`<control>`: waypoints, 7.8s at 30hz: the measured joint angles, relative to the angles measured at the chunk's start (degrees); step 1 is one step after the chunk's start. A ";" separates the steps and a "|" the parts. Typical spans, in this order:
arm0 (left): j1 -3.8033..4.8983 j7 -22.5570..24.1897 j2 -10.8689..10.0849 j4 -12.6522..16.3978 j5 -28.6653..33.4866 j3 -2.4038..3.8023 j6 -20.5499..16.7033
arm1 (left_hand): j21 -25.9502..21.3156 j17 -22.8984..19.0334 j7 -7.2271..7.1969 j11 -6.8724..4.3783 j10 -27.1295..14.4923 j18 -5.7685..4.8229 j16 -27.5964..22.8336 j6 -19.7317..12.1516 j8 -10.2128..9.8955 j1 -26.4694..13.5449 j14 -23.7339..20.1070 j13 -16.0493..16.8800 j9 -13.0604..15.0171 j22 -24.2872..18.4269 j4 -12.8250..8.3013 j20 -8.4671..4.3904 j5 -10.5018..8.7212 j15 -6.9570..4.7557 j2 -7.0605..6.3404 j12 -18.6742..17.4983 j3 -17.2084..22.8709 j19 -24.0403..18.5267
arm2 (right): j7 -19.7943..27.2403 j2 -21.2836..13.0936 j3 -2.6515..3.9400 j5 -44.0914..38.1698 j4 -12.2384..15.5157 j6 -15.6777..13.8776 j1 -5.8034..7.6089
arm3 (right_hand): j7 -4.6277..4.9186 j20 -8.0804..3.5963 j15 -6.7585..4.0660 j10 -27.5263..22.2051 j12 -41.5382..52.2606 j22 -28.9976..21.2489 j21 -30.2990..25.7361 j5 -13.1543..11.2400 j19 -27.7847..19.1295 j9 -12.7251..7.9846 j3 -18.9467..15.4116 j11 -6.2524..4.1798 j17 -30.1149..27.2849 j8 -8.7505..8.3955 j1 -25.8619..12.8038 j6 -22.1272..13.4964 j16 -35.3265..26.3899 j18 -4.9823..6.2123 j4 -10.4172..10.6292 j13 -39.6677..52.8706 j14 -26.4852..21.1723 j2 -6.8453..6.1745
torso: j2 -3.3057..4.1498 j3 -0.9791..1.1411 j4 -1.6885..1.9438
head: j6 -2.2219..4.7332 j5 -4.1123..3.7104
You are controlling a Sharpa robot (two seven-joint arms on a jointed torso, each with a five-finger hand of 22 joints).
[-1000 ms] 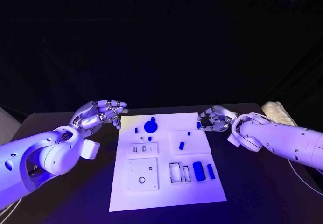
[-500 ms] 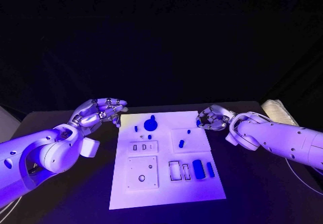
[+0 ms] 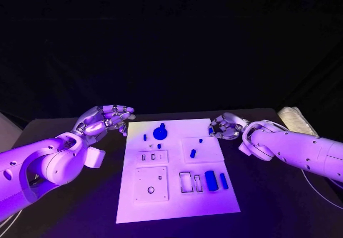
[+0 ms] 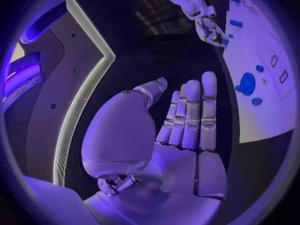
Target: Assemble the parts on the task board
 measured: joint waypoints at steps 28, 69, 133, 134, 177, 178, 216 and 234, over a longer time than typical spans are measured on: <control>0.02 -0.14 -0.35 -0.26 -0.01 -0.02 0.00 | -0.01 0.00 0.00 0.00 0.01 0.00 0.00 0.00 -0.02 0.00 0.00 0.05 0.06 -0.01 0.00 0.20 0.00 0.00 0.00 0.00 0.00 -0.20 | -1.69 -1.56 0.00 1.63 7.41 -11.73 1.44 | -0.95 -0.84 -0.86 0.71 1.01 -0.02 0.00 0.36 0.00 0.65 1.46 -0.72 -0.01 2.52 -2.08 1.98 0.00 -0.01 -1.15 0.00 -0.02 0.99 | -0.12 0.10 -0.26 | 0.57 0.07; 0.02 -3.86 1.69 -1.65 -3.42 -0.93 -0.59 | 19.51 29.55 -2.66 -3.27 -3.48 -1.84 33.75 1.02 7.46 0.61 19.36 22.62 5.05 24.02 1.44 -2.24 0.00 -2.57 0.61 37.59 -1.72 12.11 | -29.68 10.98 -1.53 -20.25 26.45 -19.72 -0.92 | -1.12 -0.83 -1.06 0.71 1.01 0.00 0.00 -0.08 0.00 1.40 1.62 -1.12 -0.03 3.47 -4.91 2.13 0.22 -0.01 -1.31 -0.01 0.19 -0.24 | -1.67 -0.44 -0.35 | -1.25 3.39; 0.03 -8.69 1.84 -1.28 -8.92 -0.93 2.03 | 23.06 29.53 -2.56 -3.37 -5.01 -4.51 36.21 -0.30 7.78 0.53 19.55 21.60 4.98 29.84 2.13 -2.98 0.00 -2.77 0.52 37.40 1.20 18.53 | -33.08 16.33 -2.02 -28.56 19.73 -17.34 -4.80 | -1.04 -1.24 -1.25 0.71 1.00 0.01 -0.23 -0.69 0.00 1.46 1.29 -1.12 -0.01 3.72 -5.50 1.84 0.21 0.00 -1.63 -0.01 -0.01 -0.85 | -1.64 -0.35 -0.47 | -3.29 4.69; 0.03 -8.71 1.84 -1.28 -8.93 -0.93 2.05 | 23.06 29.53 -2.56 -3.37 -5.01 -4.51 36.21 -0.30 7.78 0.53 19.55 21.60 4.99 29.84 2.13 -2.98 0.00 -2.77 0.52 37.40 1.20 18.53 | -33.08 16.33 -2.02 -28.58 19.73 -17.26 -4.81 | -1.04 -1.24 -1.25 0.71 1.00 0.00 -0.23 -1.06 0.00 1.49 1.29 -1.12 -0.01 3.73 -5.75 1.84 0.21 0.00 -1.63 -0.01 -0.01 -1.10 | -1.64 -0.35 -0.47 | -3.28 4.69; 0.03 -9.00 1.85 -1.46 -9.31 -0.93 2.79 | 23.06 29.52 -2.35 -3.37 -5.01 -4.51 35.92 -0.51 7.78 0.36 19.55 21.36 4.99 30.56 2.13 -2.97 0.00 -2.77 0.35 37.15 1.20 18.53 | -33.21 16.25 -2.04 -29.08 19.70 -15.50 -4.82 | 0.48 -0.50 -0.41 -0.76 -1.35 -0.03 -1.12 -9.24 0.11 -0.60 -7.46 0.34 -0.03 1.21 -7.64 -4.41 0.21 -0.01 0.17 -0.01 -0.03 -2.99 | -1.67 -0.35 -0.47 | -3.75 4.71; 0.03 -9.01 1.85 -1.48 -9.32 -0.93 2.83 | 23.06 29.52 -2.35 -3.37 -5.01 -4.51 35.92 -0.51 7.78 0.30 19.55 21.36 4.99 30.56 2.13 -2.97 0.00 -2.77 0.29 37.05 1.20 18.53 | -33.19 16.21 -2.04 -29.08 19.78 -15.59 -4.82 | 0.63 -0.38 -0.34 -0.92 -1.52 -0.03 -1.12 -9.24 -0.01 -0.74 -9.27 0.51 -0.03 0.93 -7.16 -4.74 0.21 -0.01 0.64 -0.01 0.04 -2.51 | -1.67 -0.36 -0.47 | -3.74 4.71; 0.68 -39.49 9.41 -7.99 -32.45 -0.93 6.81 | 23.27 29.52 -4.81 -5.32 -4.52 -4.49 35.05 -1.74 18.82 -8.41 19.75 24.45 15.84 30.84 11.37 -3.99 0.00 -4.43 0.53 44.34 -4.39 18.92 | -4.71 0.99 -0.86 12.25 22.79 -15.14 5.40 | 0.70 -0.10 -0.01 -1.34 -1.52 0.00 -2.14 -0.98 0.10 -1.59 -16.63 0.52 0.02 0.97 2.36 -3.76 -0.22 0.00 6.98 -0.01 -0.03 0.95 | -3.93 0.07 -1.49 | -3.33 5.54; 1.98 -50.17 16.76 -13.26 -43.02 -1.04 12.62 | 23.27 29.52 -5.03 -5.32 -4.51 -4.49 35.05 -1.51 20.39 -13.54 19.75 24.45 18.00 31.75 12.01 -3.99 0.00 -4.42 2.15 45.22 -5.85 18.92 | -3.14 -0.82 -0.86 18.43 19.75 -13.07 6.38 | 0.70 -0.10 -0.01 -1.55 -1.80 -0.02 -2.65 -0.42 0.10 -1.59 -16.46 0.31 0.01 0.97 2.05 -3.76 -0.22 0.00 7.15 -0.01 -0.03 0.65 | -4.15 0.67 -1.59 | -3.81 6.03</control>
